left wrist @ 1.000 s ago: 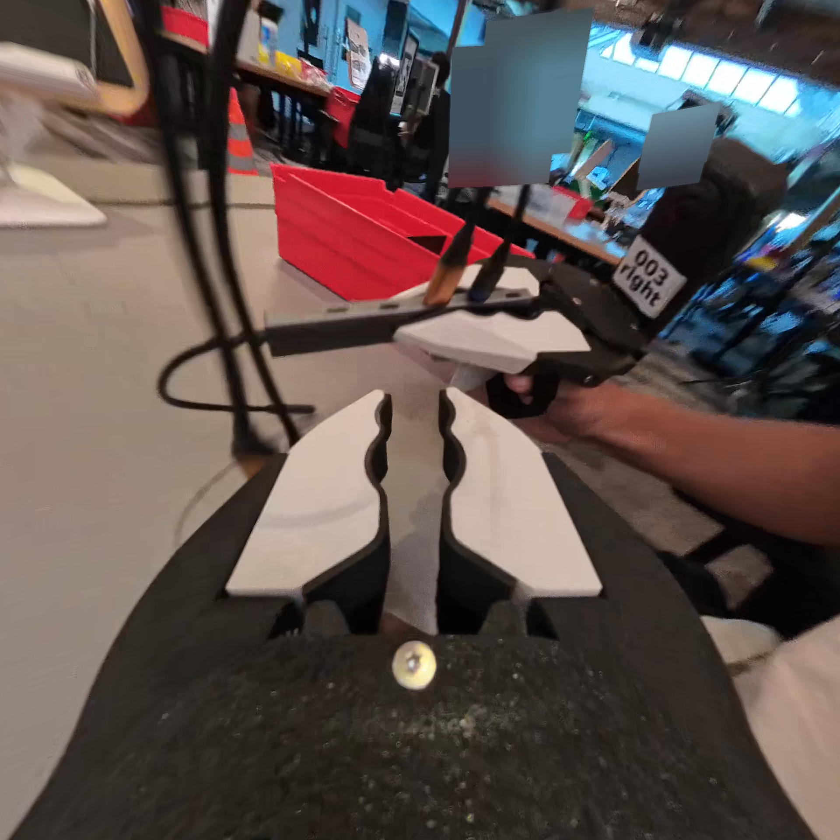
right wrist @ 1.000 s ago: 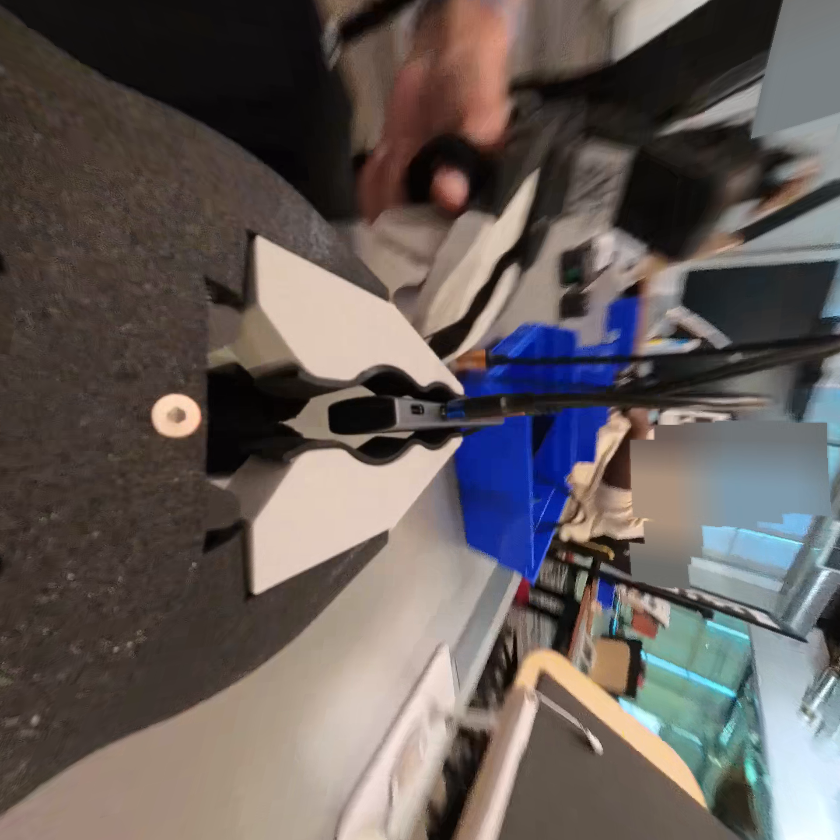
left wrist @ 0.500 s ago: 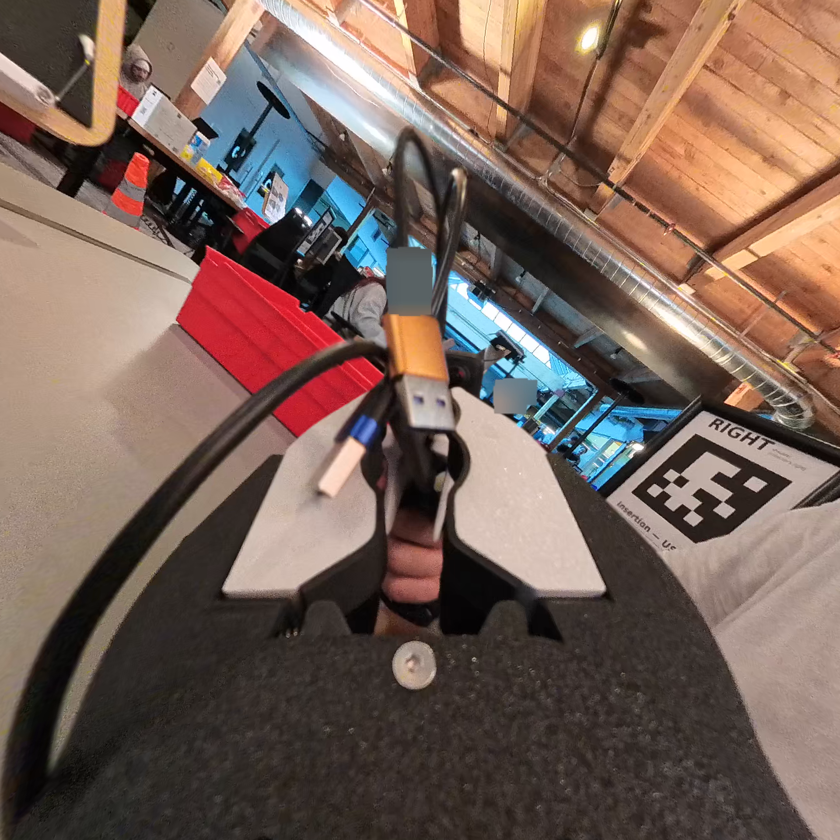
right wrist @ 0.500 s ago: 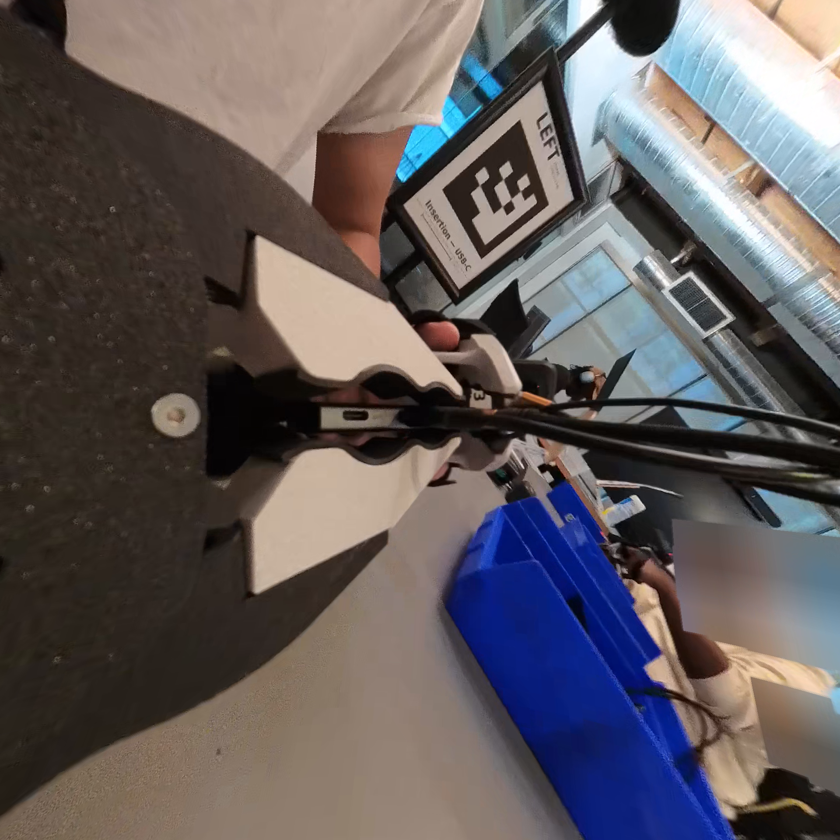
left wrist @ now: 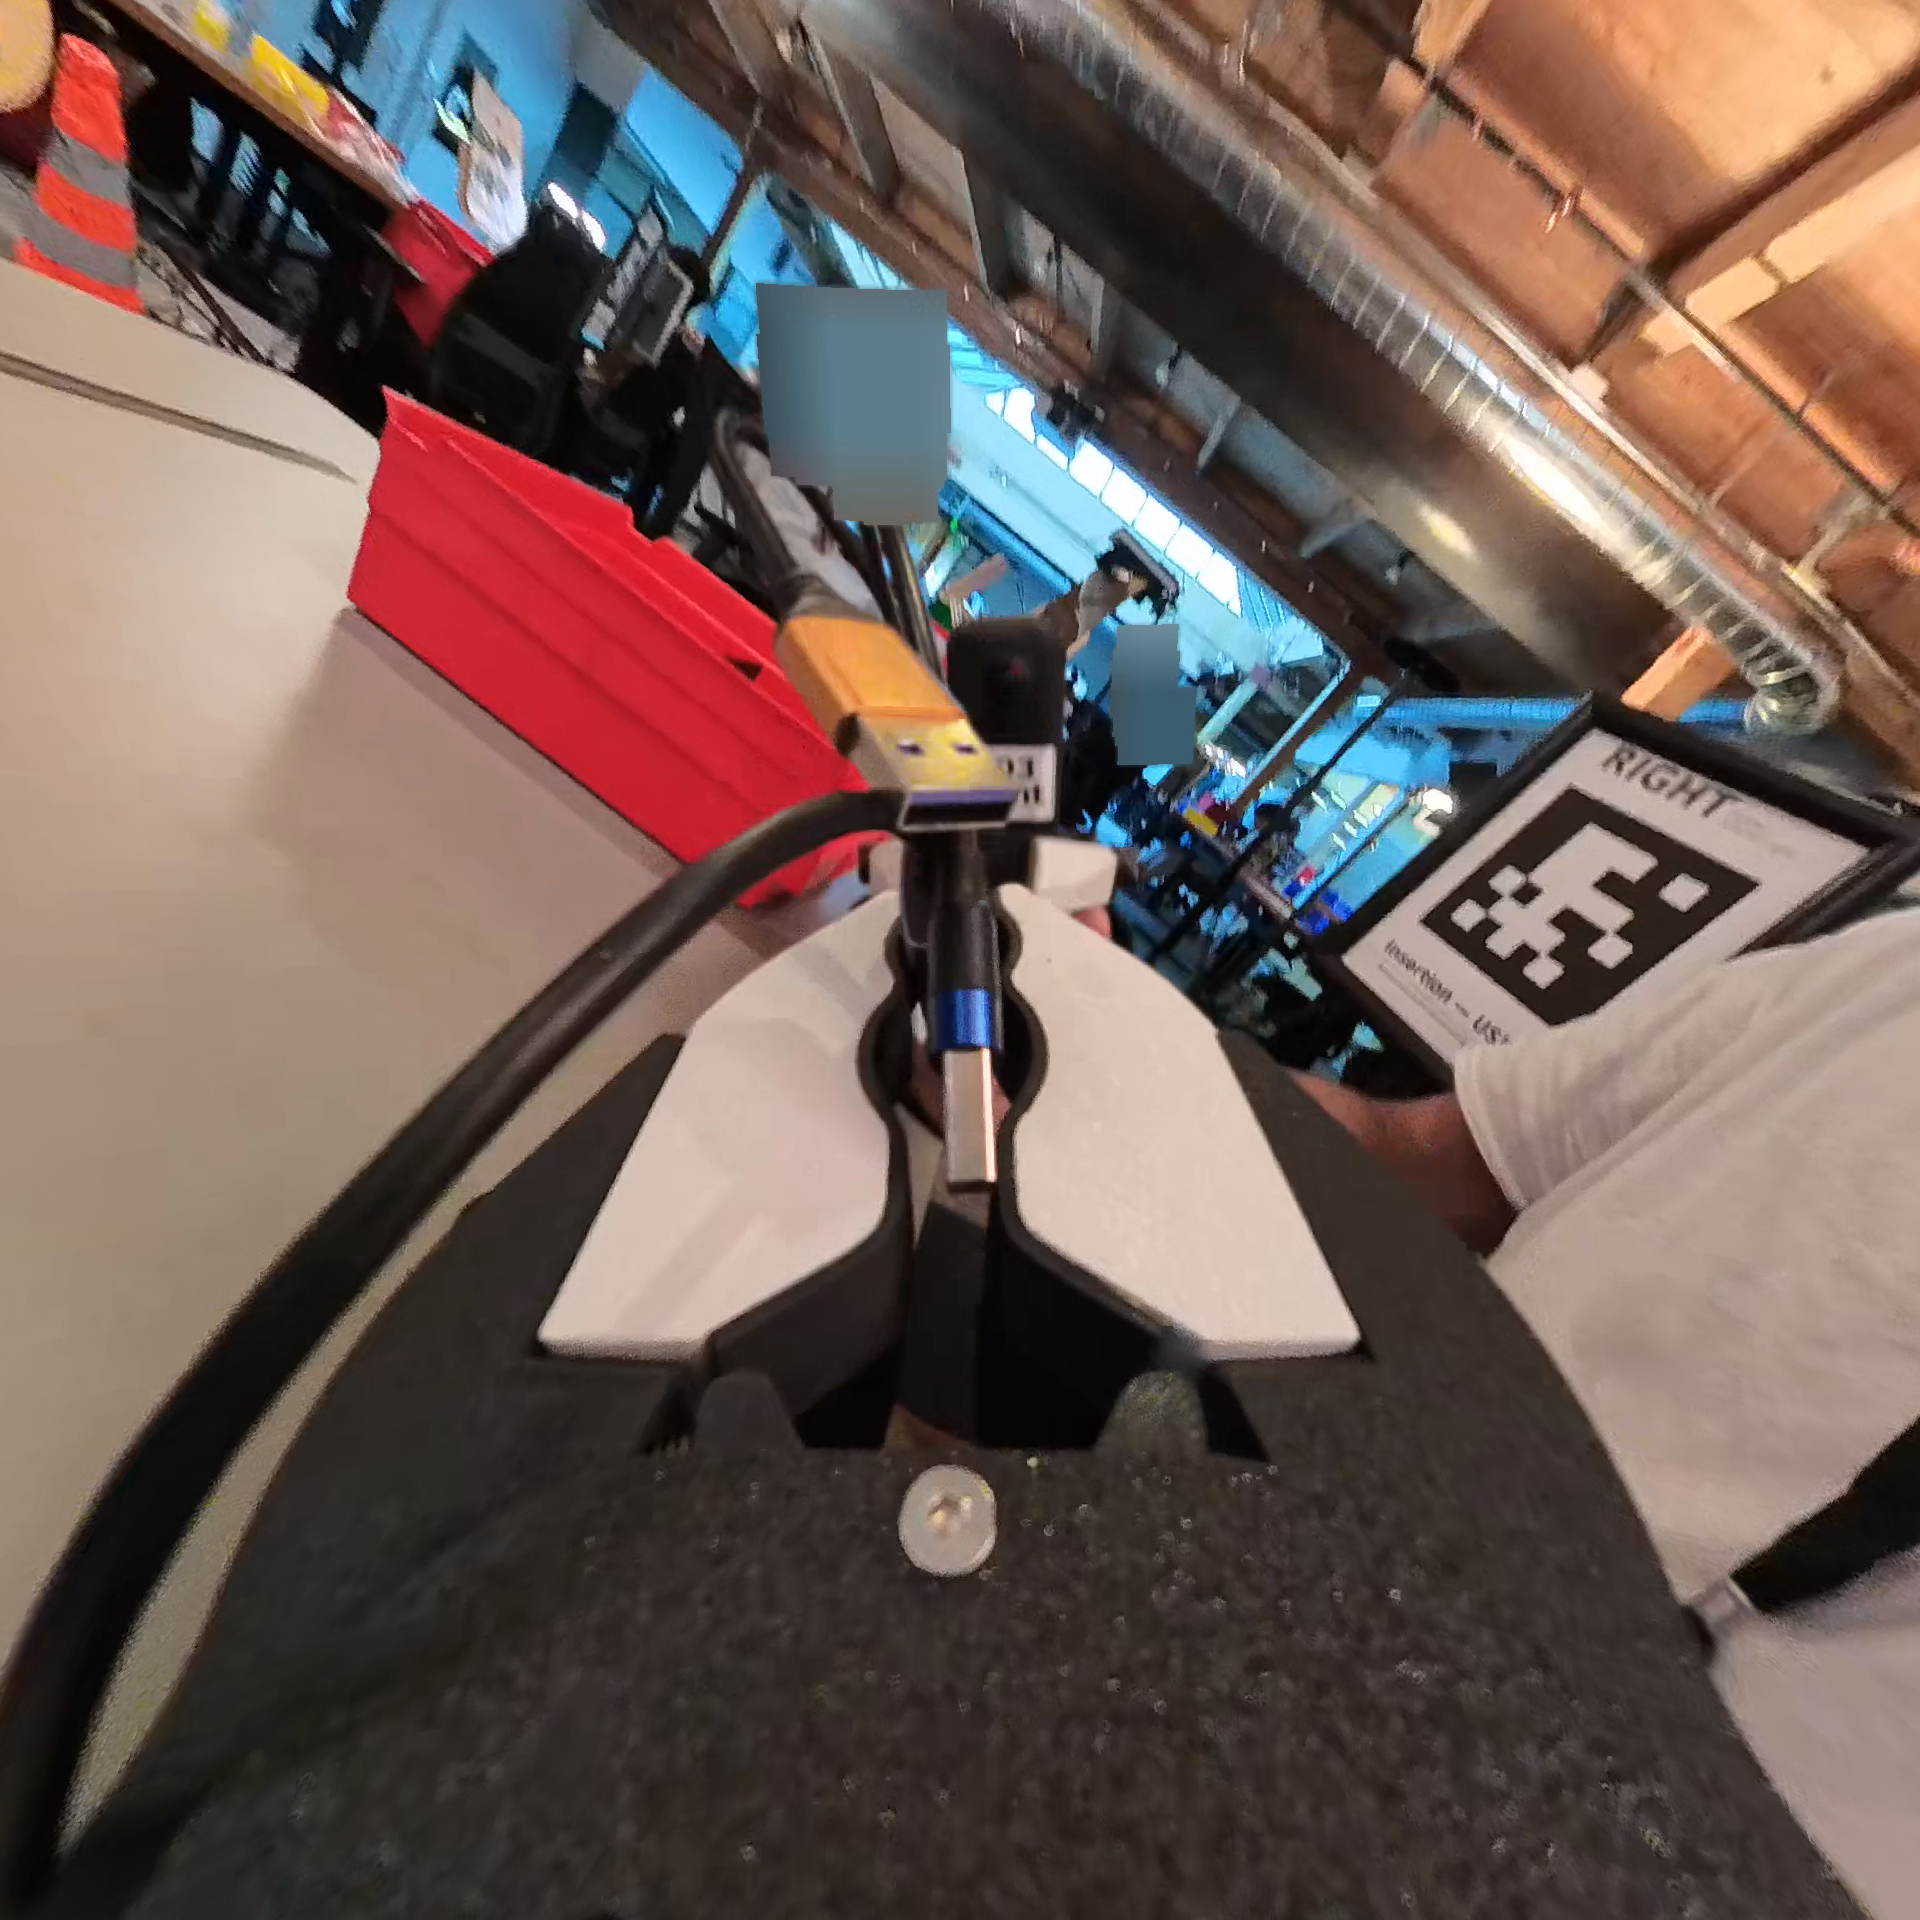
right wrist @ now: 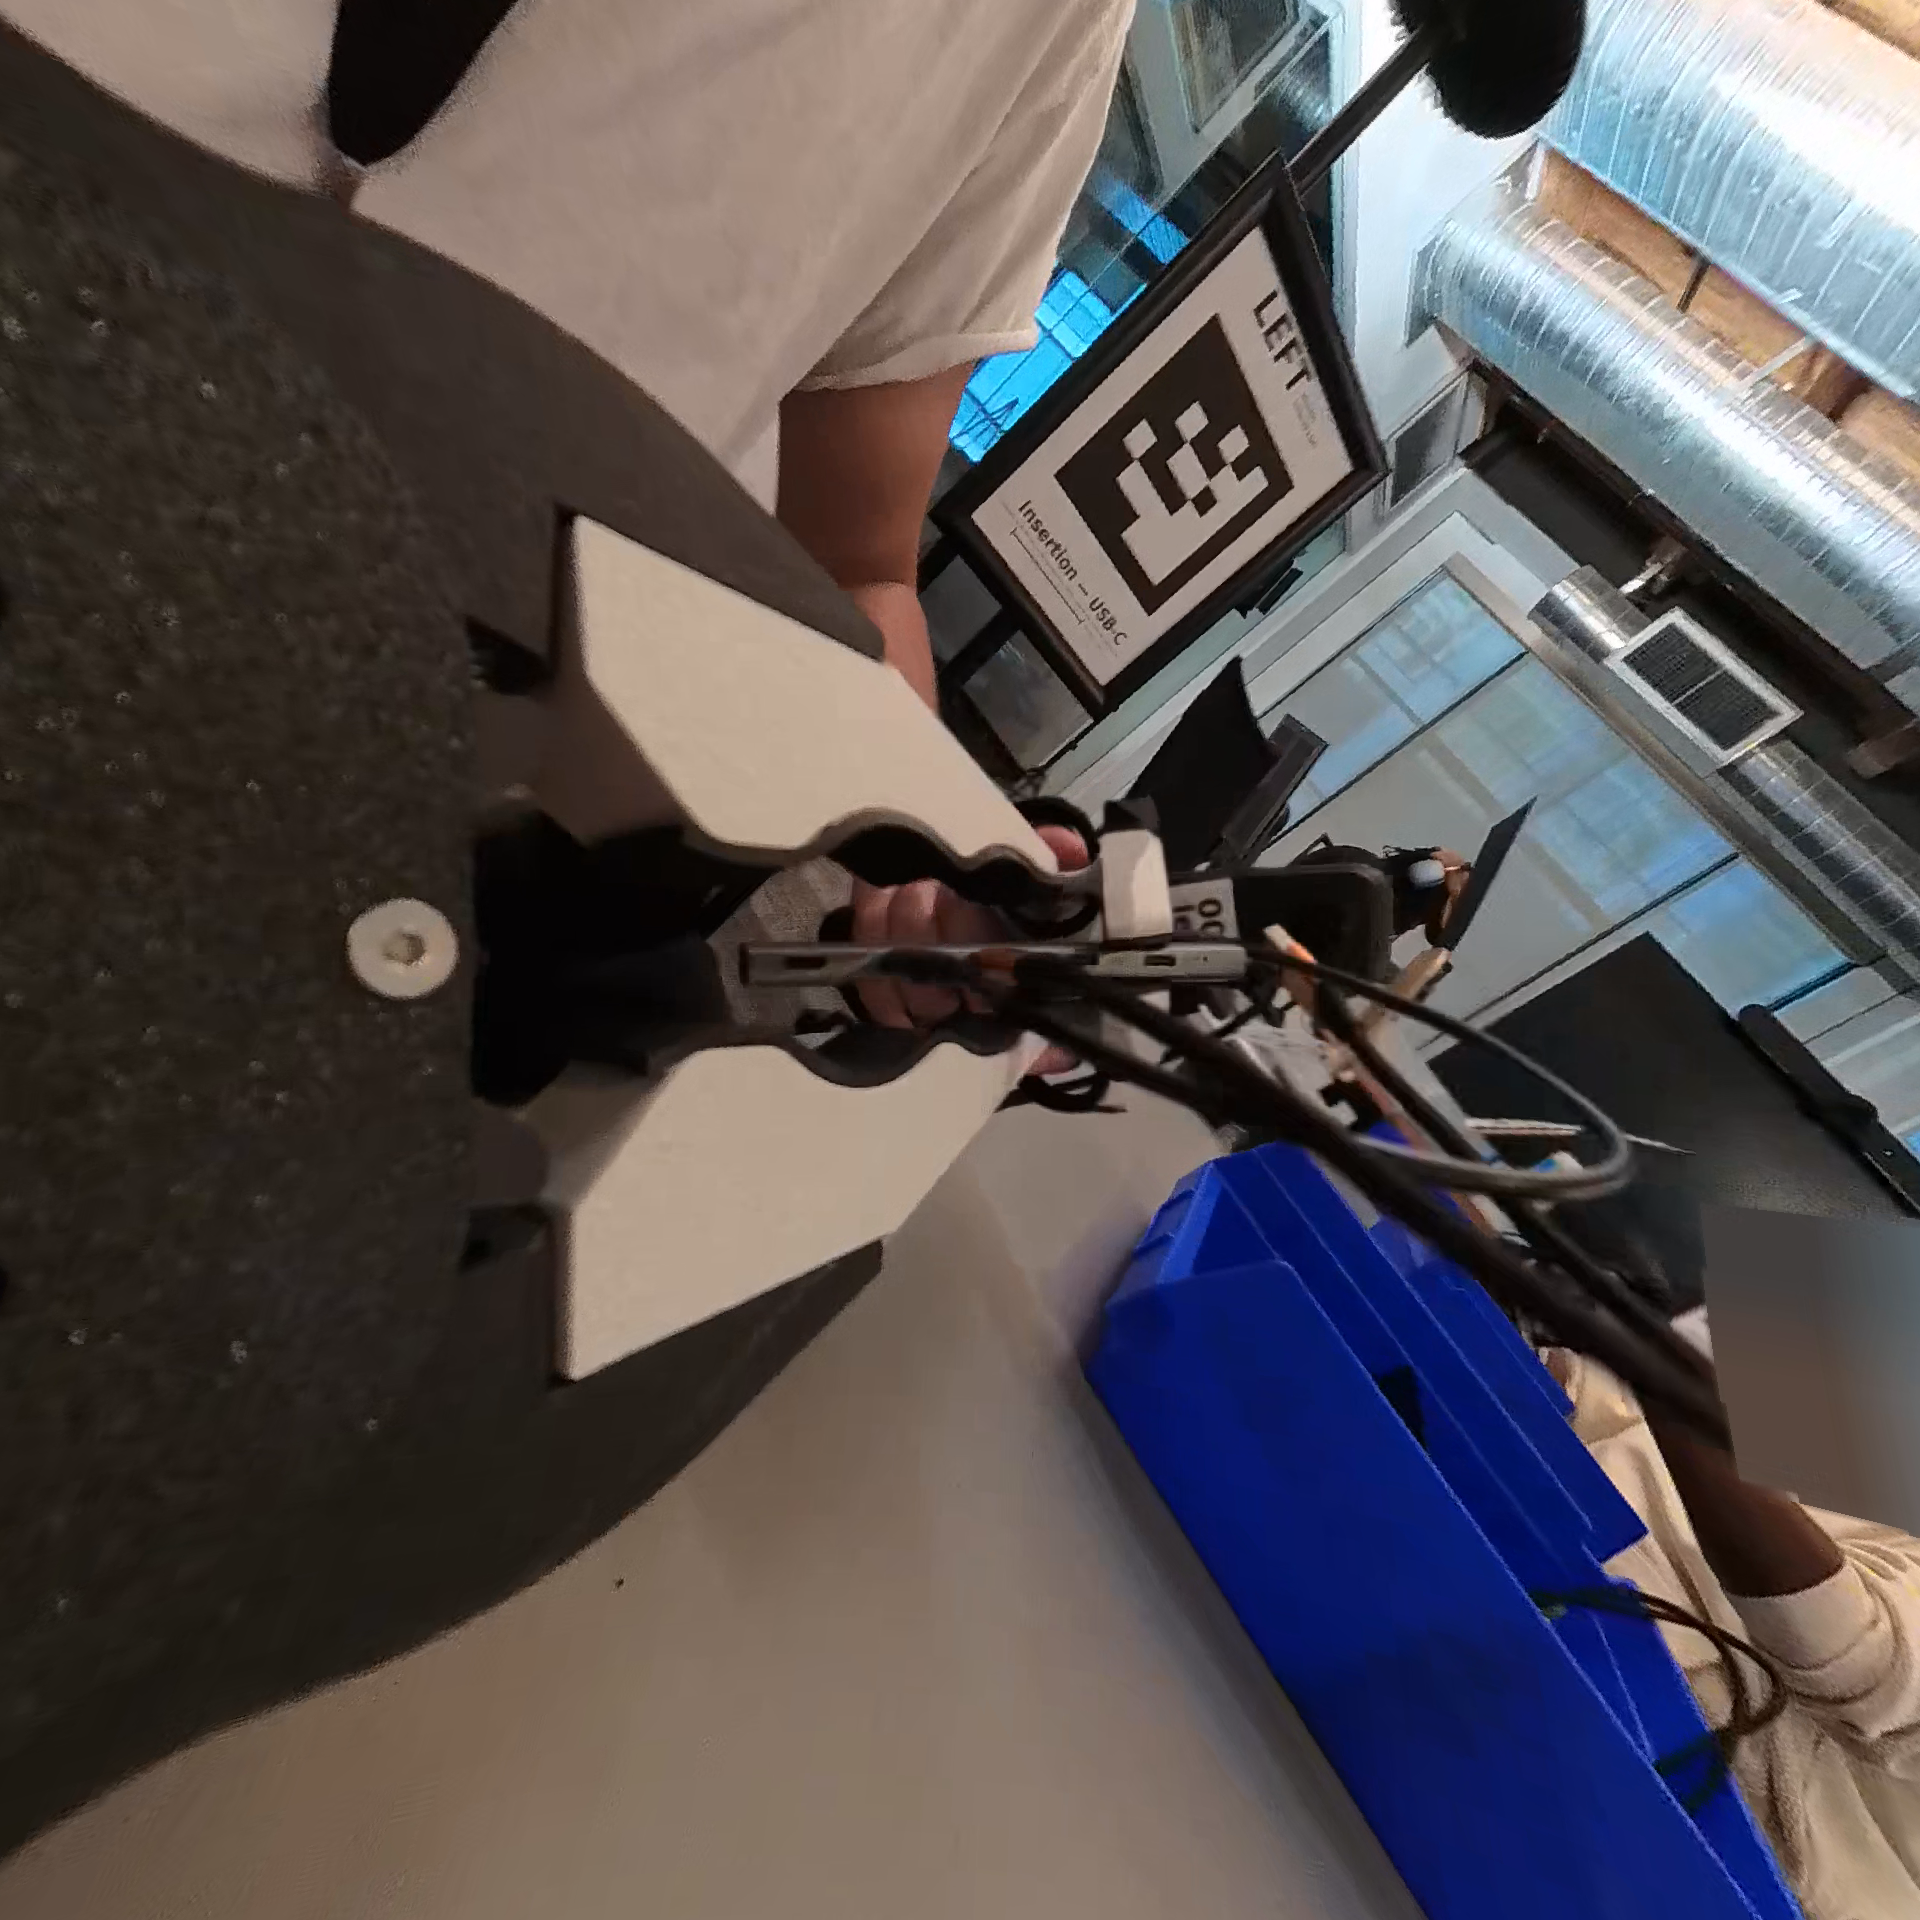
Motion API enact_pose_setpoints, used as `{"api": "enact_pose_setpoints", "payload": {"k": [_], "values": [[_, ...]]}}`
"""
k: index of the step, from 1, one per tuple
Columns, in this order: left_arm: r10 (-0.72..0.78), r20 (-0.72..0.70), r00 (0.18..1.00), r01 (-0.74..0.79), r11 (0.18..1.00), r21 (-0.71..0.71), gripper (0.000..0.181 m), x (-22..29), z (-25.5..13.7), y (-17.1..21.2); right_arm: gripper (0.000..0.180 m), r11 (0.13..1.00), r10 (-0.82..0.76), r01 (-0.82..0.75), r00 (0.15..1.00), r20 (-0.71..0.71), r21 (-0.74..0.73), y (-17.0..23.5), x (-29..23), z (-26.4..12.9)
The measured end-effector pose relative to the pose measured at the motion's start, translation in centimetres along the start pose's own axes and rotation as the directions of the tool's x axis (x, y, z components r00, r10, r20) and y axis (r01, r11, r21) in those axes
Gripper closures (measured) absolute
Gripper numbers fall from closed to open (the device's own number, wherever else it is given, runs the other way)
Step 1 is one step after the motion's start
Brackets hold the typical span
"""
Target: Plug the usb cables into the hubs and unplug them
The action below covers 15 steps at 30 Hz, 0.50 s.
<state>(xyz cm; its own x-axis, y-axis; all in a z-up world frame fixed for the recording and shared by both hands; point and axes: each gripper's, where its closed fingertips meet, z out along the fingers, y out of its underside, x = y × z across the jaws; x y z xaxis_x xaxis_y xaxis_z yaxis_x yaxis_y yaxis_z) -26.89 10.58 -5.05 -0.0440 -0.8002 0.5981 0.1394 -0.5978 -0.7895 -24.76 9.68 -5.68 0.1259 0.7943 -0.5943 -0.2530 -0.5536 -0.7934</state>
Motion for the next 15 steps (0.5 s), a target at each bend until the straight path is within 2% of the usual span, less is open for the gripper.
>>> {"api": "enact_pose_setpoints", "payload": {"k": [2, 3, 4, 6, 9, 11, 15], "values": [[-0.007, -0.02, 1.0, 0.006, 0.999, -0.037, 0.17, 0.1, 0.3, 0.7, 0.159, 0.998, -0.016, 0.015, 1.0, -0.001, -0.069, 1.1, 0.0, 0.4], [-0.012, -0.034, 0.999, 0.01, 0.998, -0.056, 0.17, 0.2, 0.6, 1.0, 0.166, 0.996, -0.027, 0.027, 1.0, 0.001, -0.087, 1.5, -0.1, 0.5], [-0.014, -0.034, 0.999, 0.012, 0.998, -0.063, 0.17, 0.3, 0.8, 1.2, 0.174, 0.995, -0.044, 0.044, 0.999, -0.003, -0.089, 1.6, -0.1, 0.6], [-0.038, -0.021, 0.999, 0.037, 0.998, -0.043, 0.17, 0.0, 1.0, 1.0, 0.175, 0.996, -0.06, 0.059, 0.998, -0.022, -0.071, 1.3, 0.2, 0.5], [-0.054, 0.009, 0.999, 0.054, 0.998, -0.013, 0.169, -0.5, 1.2, 1.1, 0.175, 0.999, -0.045, 0.045, 0.998, -0.052, 0.0, 0.4, 0.7, 0.3], [-0.048, 0.027, 0.998, 0.049, 0.998, -0.044, 0.156, -0.6, 1.7, 2.1, 0.175, 0.996, 0.018, -0.013, 0.998, -0.059, 0.084, -0.6, 1.0, 0.1], [-0.019, 0.045, 0.999, 0.021, 0.999, -0.045, 0.158, -0.5, 2.8, 3.0, 0.175, 0.985, 0.086, -0.08, 0.996, -0.031, 0.151, -1.0, 0.8, 0.5]]}}
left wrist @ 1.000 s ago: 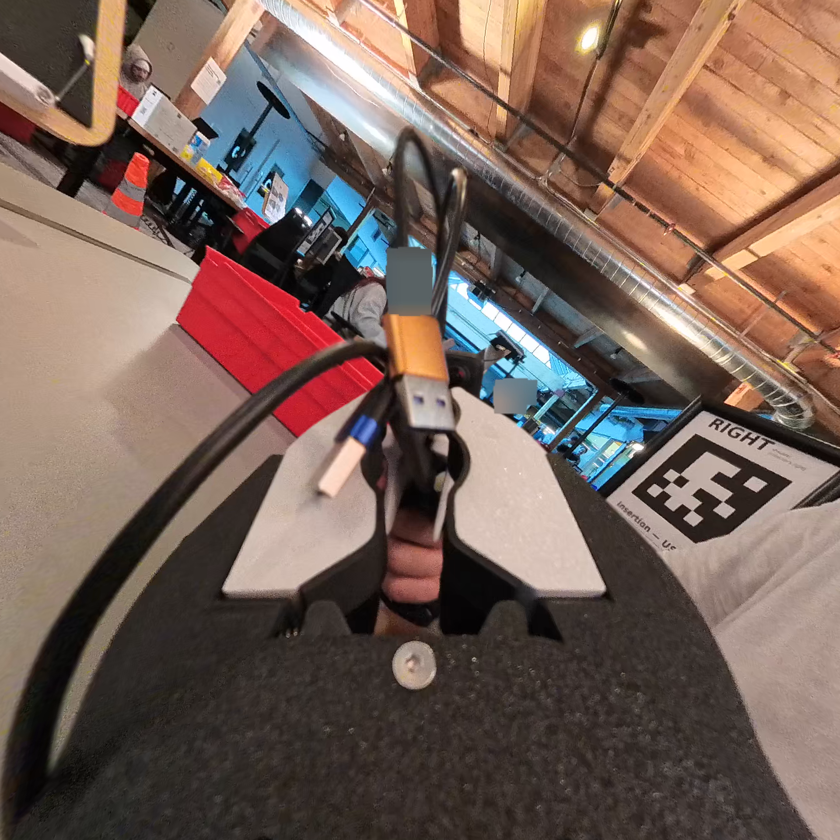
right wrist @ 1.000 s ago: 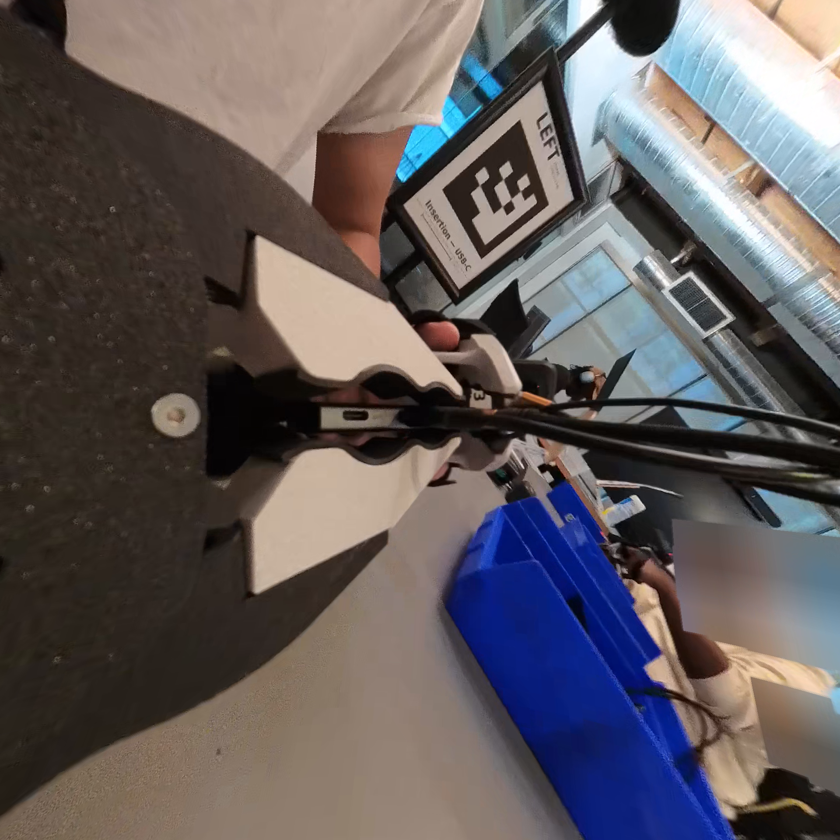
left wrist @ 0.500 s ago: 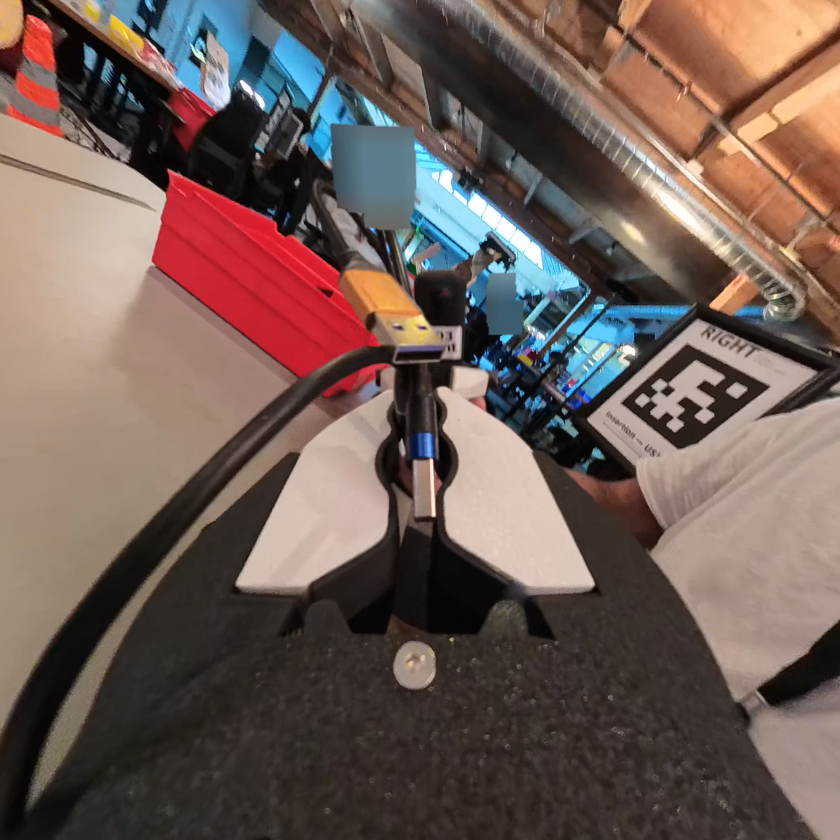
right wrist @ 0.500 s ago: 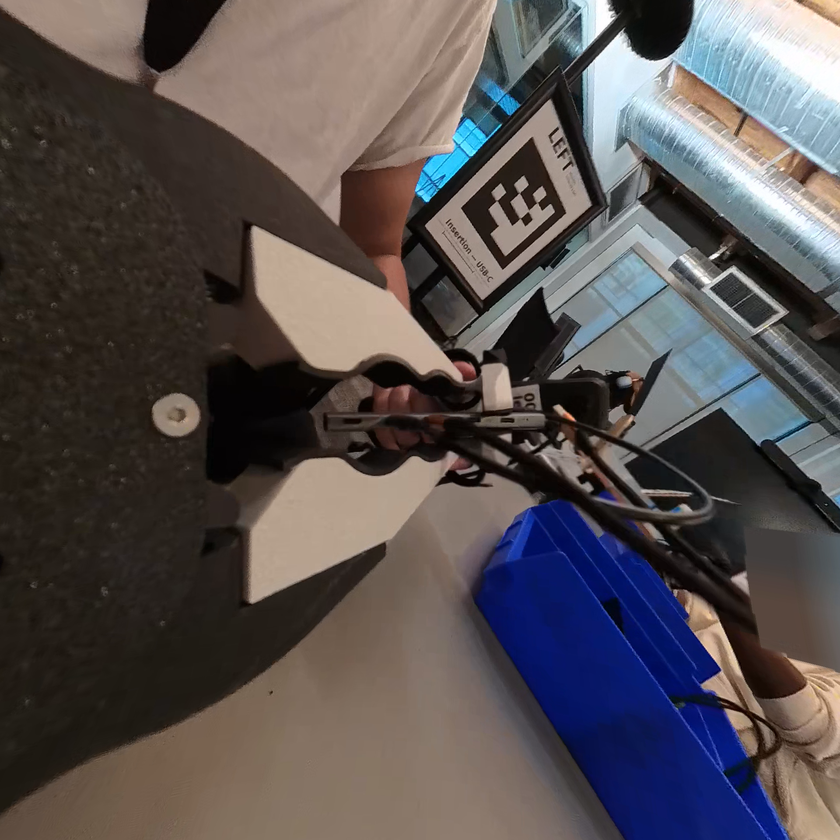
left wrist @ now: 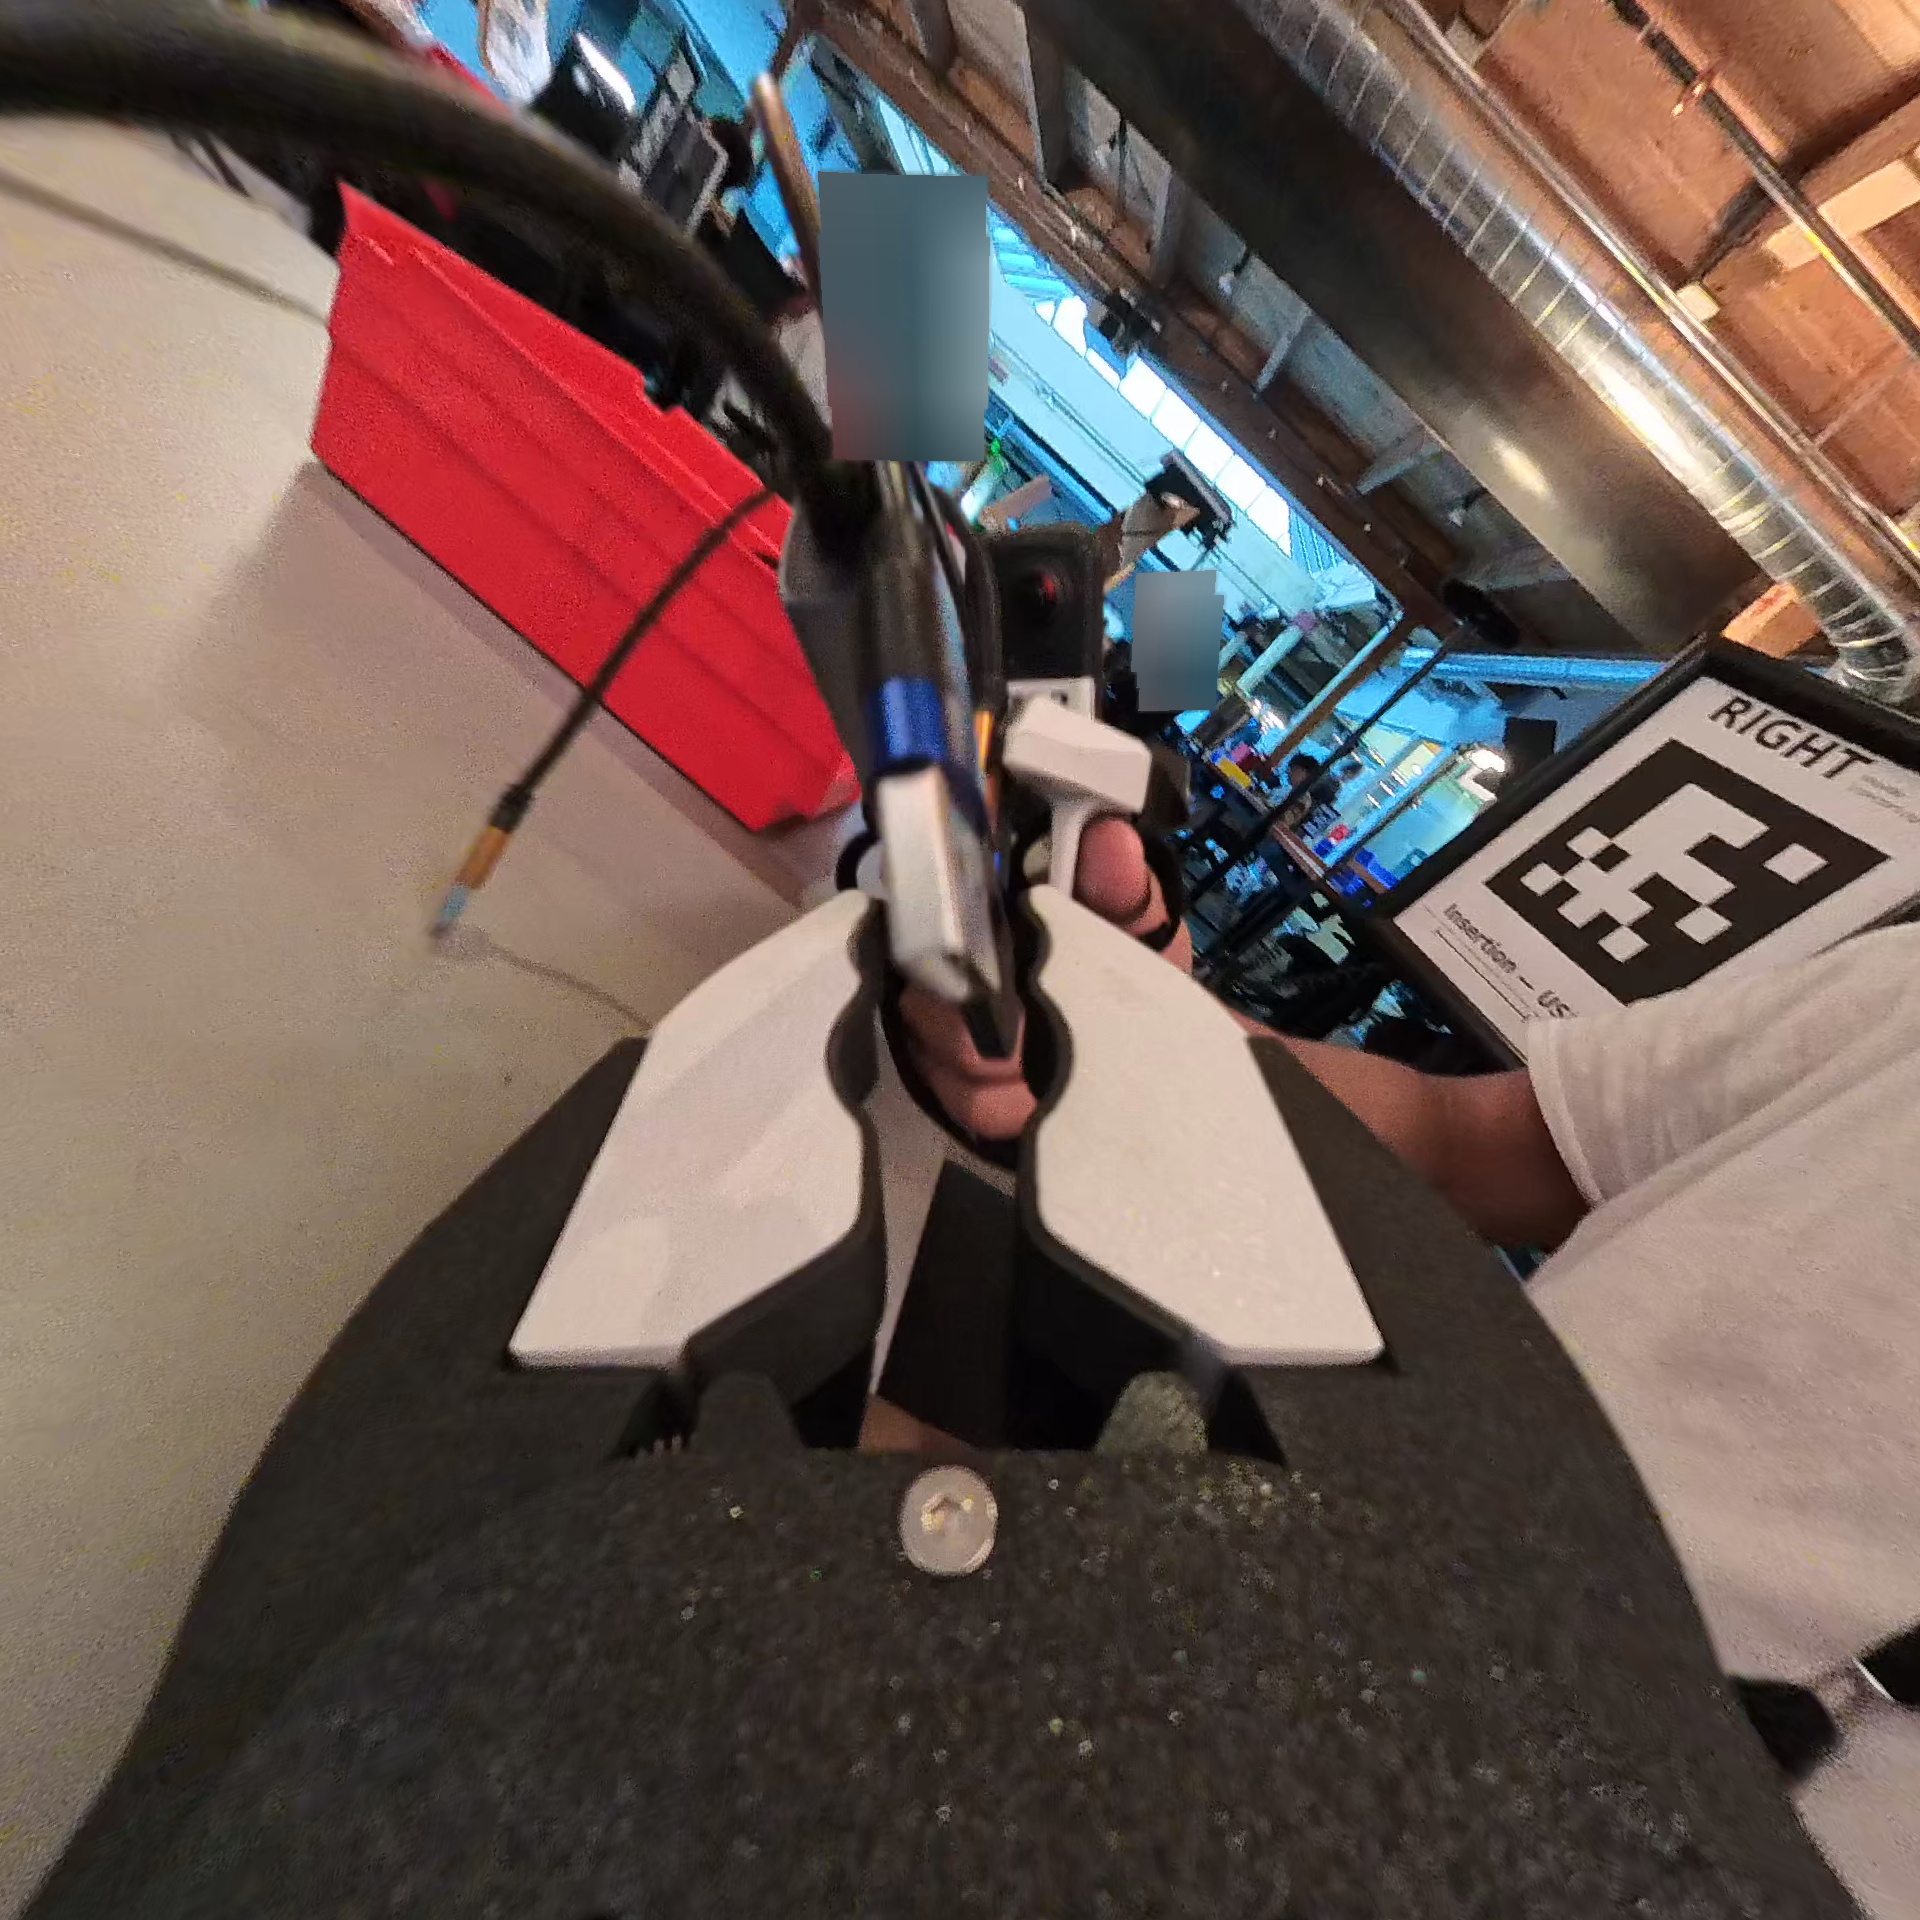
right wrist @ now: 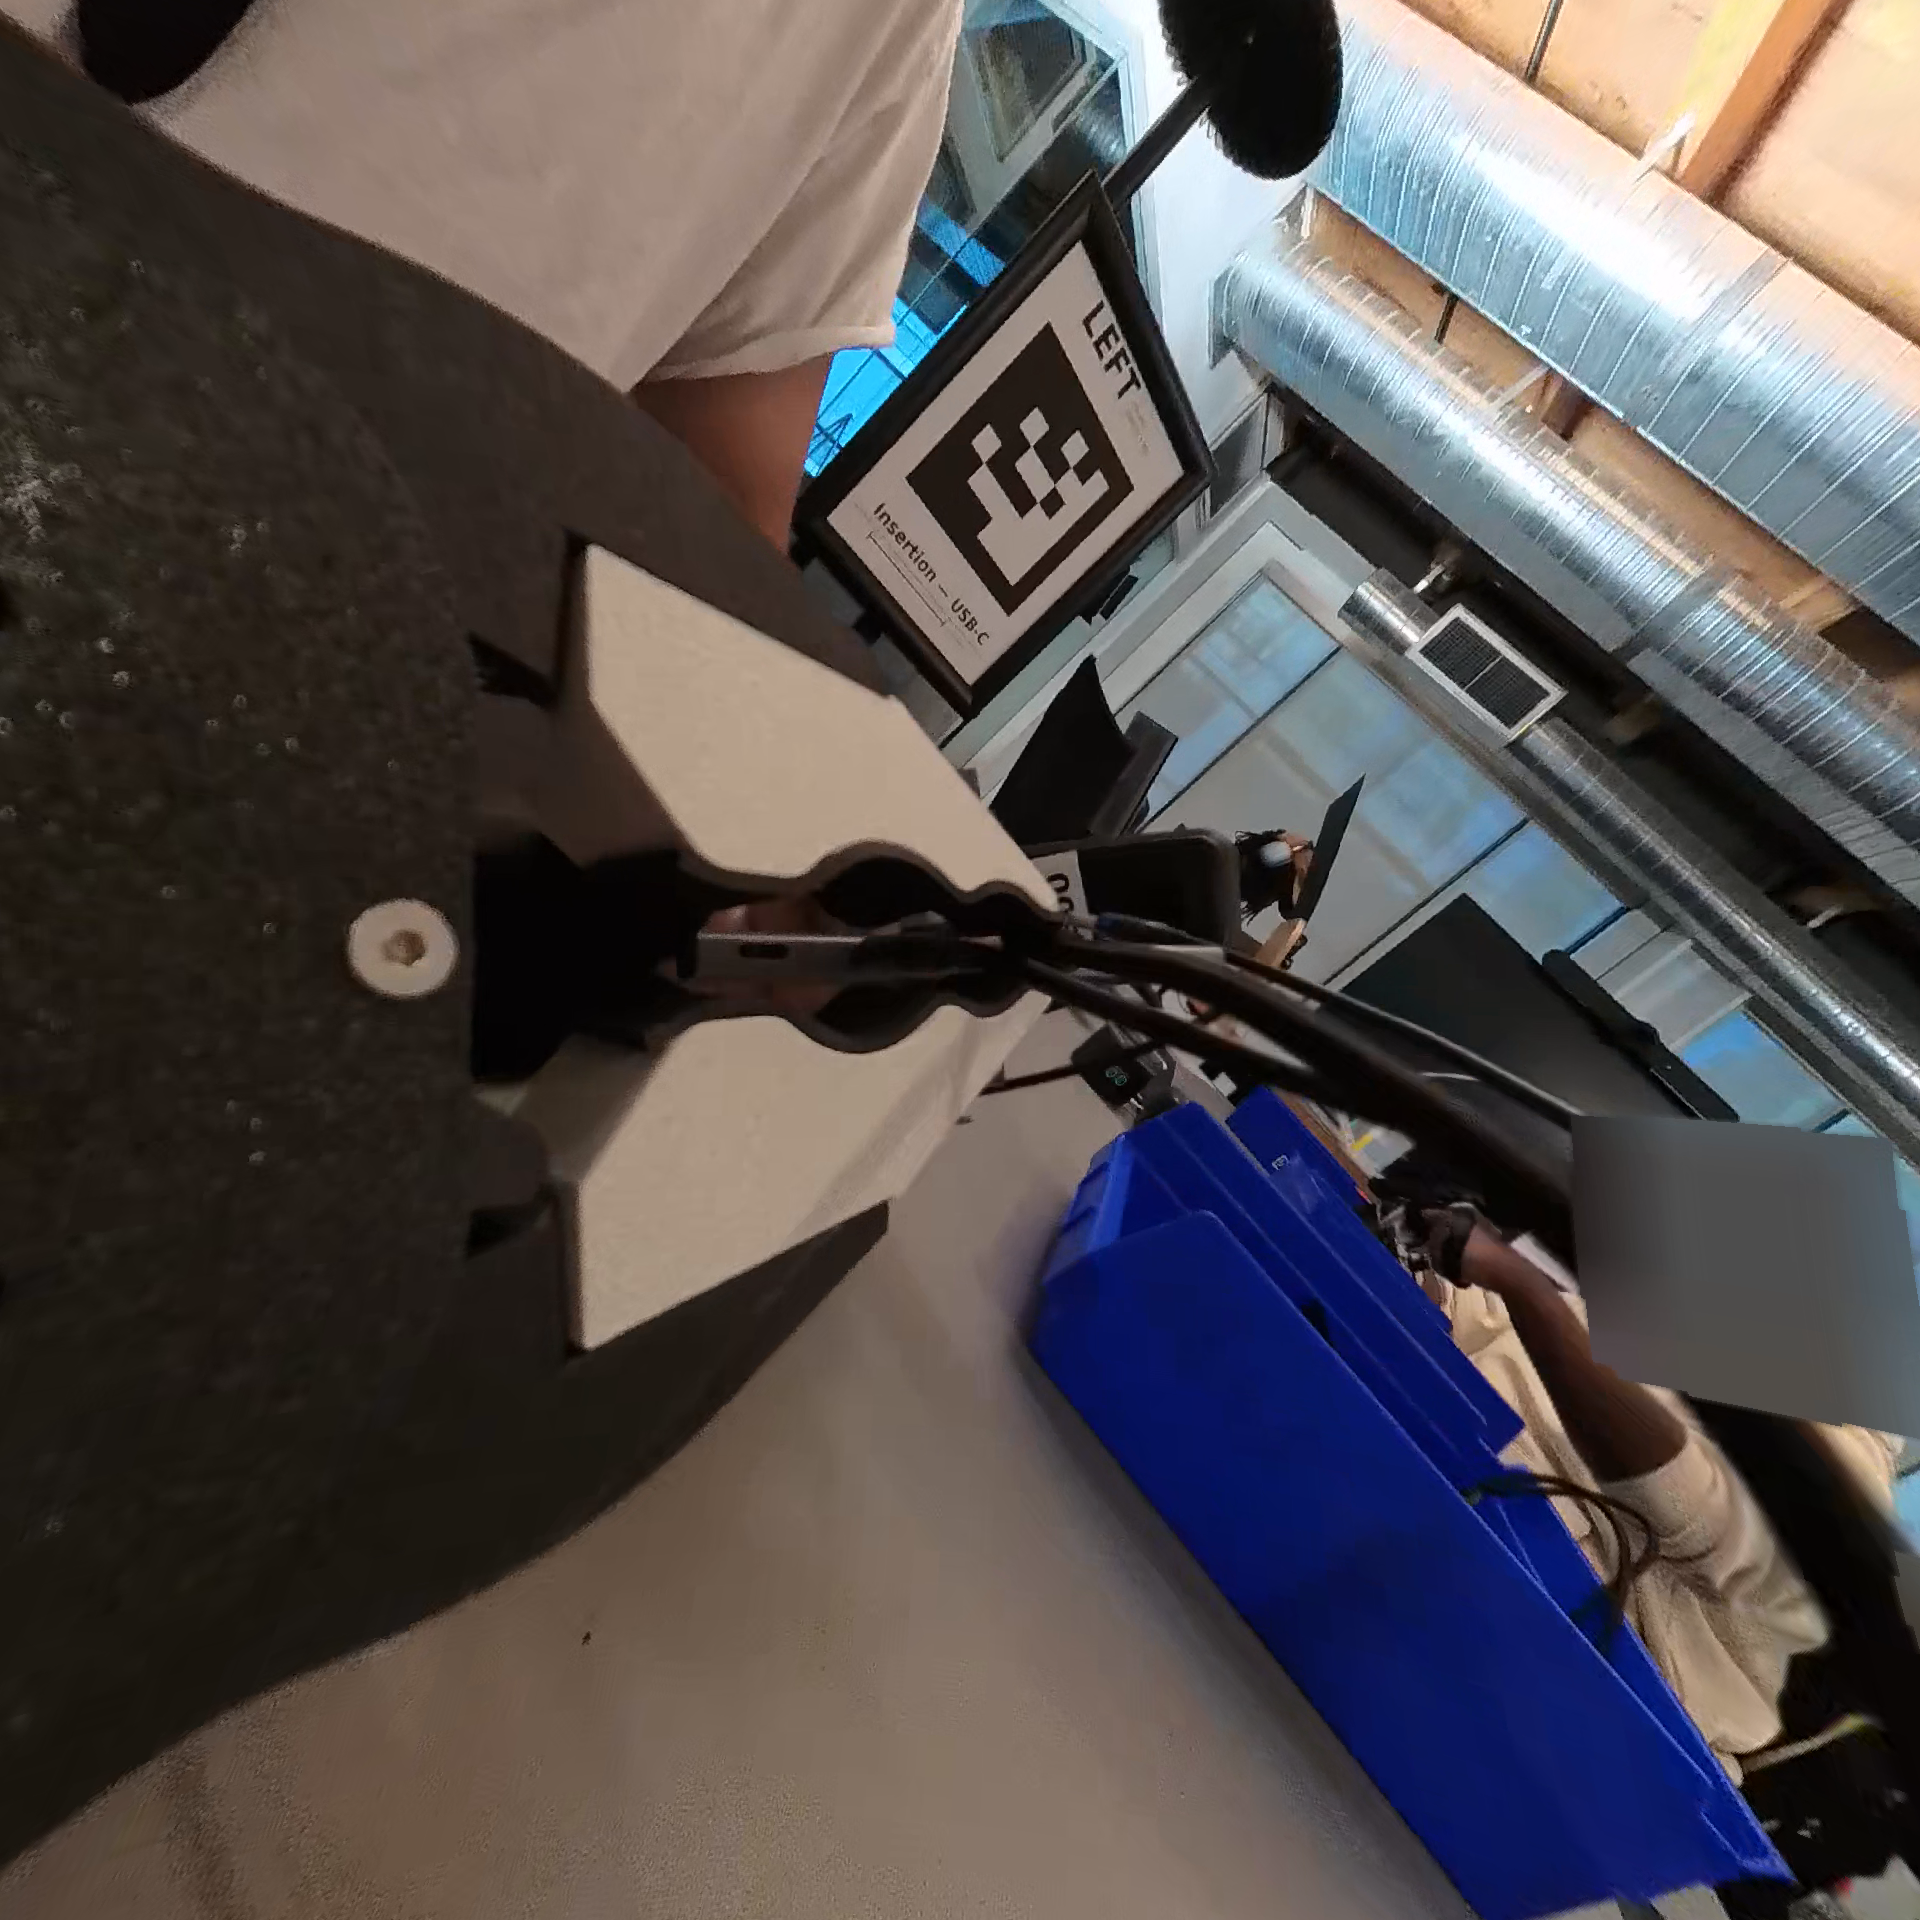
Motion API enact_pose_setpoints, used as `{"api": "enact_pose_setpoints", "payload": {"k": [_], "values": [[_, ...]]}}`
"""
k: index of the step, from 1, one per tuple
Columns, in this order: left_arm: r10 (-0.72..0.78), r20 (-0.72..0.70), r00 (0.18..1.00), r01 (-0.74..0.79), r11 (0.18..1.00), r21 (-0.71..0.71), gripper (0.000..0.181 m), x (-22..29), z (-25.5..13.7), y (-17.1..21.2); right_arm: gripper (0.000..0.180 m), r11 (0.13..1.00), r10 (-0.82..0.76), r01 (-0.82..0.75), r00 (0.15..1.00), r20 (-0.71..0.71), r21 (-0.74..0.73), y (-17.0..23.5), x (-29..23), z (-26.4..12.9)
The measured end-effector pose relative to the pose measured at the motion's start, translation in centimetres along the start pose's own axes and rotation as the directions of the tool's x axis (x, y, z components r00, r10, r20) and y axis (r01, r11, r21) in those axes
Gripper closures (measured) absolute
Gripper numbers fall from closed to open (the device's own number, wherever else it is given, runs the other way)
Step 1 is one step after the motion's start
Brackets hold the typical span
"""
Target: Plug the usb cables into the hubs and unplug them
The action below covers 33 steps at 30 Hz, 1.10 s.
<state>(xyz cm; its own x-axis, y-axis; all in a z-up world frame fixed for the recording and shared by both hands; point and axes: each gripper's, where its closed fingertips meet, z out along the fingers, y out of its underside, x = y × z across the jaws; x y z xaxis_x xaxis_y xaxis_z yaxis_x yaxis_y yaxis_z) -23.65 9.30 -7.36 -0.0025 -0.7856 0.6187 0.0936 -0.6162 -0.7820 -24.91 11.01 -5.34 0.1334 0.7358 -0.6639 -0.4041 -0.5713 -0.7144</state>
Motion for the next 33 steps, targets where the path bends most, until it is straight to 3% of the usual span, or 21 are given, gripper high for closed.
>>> {"api": "enact_pose_setpoints", "payload": {"k": [1, 5, 8, 11, 13, 17, 20, 24, 27, 33], "values": [[0.013, -0.009, 1.0, -0.012, 1.0, 0.016, 0.167, 0.2, 0.0, -0.3, 0.175, 1.0, -0.002, 0.002, 1.0, 0.001, 0.007, 0.0, -0.1, 0.1], [0.023, -0.028, 0.999, -0.024, 0.999, -0.044, 0.171, 0.2, -0.3, -0.2, 0.174, 0.998, -0.046, 0.046, 0.999, -0.014, -0.044, 0.5, 0.1, 0.0], [0.047, -0.023, 0.999, -0.049, 0.995, -0.082, 0.171, 0.0, -1.2, -0.1, 0.168, 0.963, -0.18, 0.168, 0.983, -0.038, -0.213, 2.2, 0.8, -0.6], [0.147, 0.026, 0.989, -0.143, 0.982, -0.121, 0.171, -0.6, -2.4, -0.5, 0.162, 0.781, -0.388, 0.334, 0.922, 0.008, -0.528, 5.5, 1.4, -3.2], [0.311, 0.067, 0.948, -0.289, 0.93, -0.229, 0.171, -1.1, -2.9, 0.3, 0.162, 0.643, -0.485, 0.438, 0.868, 0.109, -0.628, 6.4, 0.1, -4.7], [0.53, 0.034, 0.847, -0.472, 0.78, -0.411, 0.17, -1.1, -3.0, 2.7, 0.157, 0.638, -0.61, 0.572, 0.784, 0.114, -0.516, 3.9, -2.3, -3.5], [0.548, -0.011, 0.837, -0.497, 0.749, -0.438, 0.17, -0.4, -2.4, 3.9, 0.155, 0.556, -0.689, 0.607, 0.719, 0.093, -0.568, 5.0, -0.4, -2.9], [0.569, -0.044, 0.821, -0.522, 0.717, -0.463, 0.17, -0.1, -2.2, 5.1, 0.156, 0.512, -0.699, 0.616, 0.704, 0.126, -0.599, 6.5, 0.2, -2.6], [0.603, -0.069, 0.795, -0.556, 0.679, -0.479, 0.17, 0.2, -2.0, 5.8, 0.169, 0.448, -0.716, 0.633, 0.677, 0.17, -0.632, 7.5, 0.4, -2.8], [0.63, -0.128, 0.766, -0.614, 0.656, -0.44, 0.17, 1.5, -2.0, 5.5, 0.174, 0.496, -0.659, 0.651, 0.713, 0.239, -0.575, 7.5, -1.3, -3.0]]}}
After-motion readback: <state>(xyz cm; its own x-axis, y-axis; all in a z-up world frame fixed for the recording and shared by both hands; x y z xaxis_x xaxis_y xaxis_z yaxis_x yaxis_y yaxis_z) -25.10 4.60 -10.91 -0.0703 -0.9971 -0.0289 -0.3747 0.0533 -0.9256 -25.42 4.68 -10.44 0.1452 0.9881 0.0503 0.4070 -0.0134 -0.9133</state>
